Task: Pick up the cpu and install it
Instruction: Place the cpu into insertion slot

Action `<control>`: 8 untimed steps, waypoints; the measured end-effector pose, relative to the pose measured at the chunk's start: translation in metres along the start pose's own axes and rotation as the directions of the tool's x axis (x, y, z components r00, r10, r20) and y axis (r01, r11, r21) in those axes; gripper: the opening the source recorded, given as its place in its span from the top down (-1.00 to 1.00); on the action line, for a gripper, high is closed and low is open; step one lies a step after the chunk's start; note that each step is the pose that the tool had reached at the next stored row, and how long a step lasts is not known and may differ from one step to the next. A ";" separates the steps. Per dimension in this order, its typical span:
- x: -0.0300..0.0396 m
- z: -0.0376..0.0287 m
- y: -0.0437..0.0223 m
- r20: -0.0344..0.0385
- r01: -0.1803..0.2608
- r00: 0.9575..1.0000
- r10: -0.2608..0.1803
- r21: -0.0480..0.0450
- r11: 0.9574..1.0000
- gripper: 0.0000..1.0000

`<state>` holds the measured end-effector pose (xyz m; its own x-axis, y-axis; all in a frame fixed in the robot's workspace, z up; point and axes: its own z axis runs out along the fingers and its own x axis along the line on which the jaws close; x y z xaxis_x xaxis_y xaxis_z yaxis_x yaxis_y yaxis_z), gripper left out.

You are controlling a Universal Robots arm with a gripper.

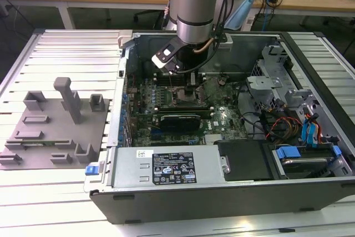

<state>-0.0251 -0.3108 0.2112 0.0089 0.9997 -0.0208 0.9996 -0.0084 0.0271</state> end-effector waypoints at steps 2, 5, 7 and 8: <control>-0.0001 -0.0050 0.0001 0.000 0.000 1.000 0.000 0.000 1.000 0.79; -0.0004 -0.0202 0.0005 0.000 0.000 1.000 0.000 0.000 1.000 0.79; -0.0005 -0.0272 0.0008 0.000 0.000 1.000 0.000 0.000 1.000 0.79; -0.0006 -0.0302 0.0008 0.000 0.000 1.000 0.000 0.000 1.000 0.79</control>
<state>-0.0251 -0.3108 0.2414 0.0089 0.9997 -0.0212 0.9996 -0.0083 0.0270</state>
